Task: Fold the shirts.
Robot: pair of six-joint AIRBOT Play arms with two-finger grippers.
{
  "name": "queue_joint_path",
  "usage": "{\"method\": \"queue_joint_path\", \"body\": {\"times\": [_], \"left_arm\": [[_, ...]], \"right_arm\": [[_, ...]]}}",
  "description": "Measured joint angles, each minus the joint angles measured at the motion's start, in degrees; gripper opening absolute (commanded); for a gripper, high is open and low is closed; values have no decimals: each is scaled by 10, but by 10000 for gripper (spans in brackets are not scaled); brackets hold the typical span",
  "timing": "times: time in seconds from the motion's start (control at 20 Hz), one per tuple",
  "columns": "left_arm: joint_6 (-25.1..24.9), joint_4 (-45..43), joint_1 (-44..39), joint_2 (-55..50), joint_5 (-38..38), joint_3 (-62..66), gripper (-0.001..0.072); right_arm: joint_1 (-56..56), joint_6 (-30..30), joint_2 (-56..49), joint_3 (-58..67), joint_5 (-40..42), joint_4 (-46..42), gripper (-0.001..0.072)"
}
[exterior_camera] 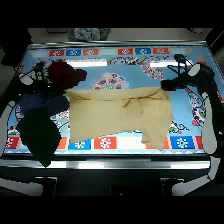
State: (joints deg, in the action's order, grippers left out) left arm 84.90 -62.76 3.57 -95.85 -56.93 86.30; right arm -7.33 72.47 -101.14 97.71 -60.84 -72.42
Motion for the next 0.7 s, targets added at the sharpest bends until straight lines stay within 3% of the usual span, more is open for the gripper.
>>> {"method": "queue_joint_path", "body": {"times": [0.05, 0.1, 0.25, 0.4, 0.55, 0.7], "left_arm": [[0, 13, 1, -10, -9, 4, 588], [0, 25, 5, -17, -31, 12, 603], [-20, 38, 33, -25, -151, 37, 600], [-37, 39, 58, 4, -255, 3, 597], [-55, 38, 61, 66, -280, -116, 596], [-68, 38, 53, 118, -247, -243, 595]], "right_arm": [[-2, 0, -5, 2, 4, 10, 560], [-7, -3, -6, 6, -1, 17, 579], [-49, -46, 9, 23, -58, 21, 574], [-116, -83, 24, 30, -172, 14, 572], [-170, -115, 30, 26, -281, 4, 572], [-195, -132, 32, 22, -333, -3, 572]]}}
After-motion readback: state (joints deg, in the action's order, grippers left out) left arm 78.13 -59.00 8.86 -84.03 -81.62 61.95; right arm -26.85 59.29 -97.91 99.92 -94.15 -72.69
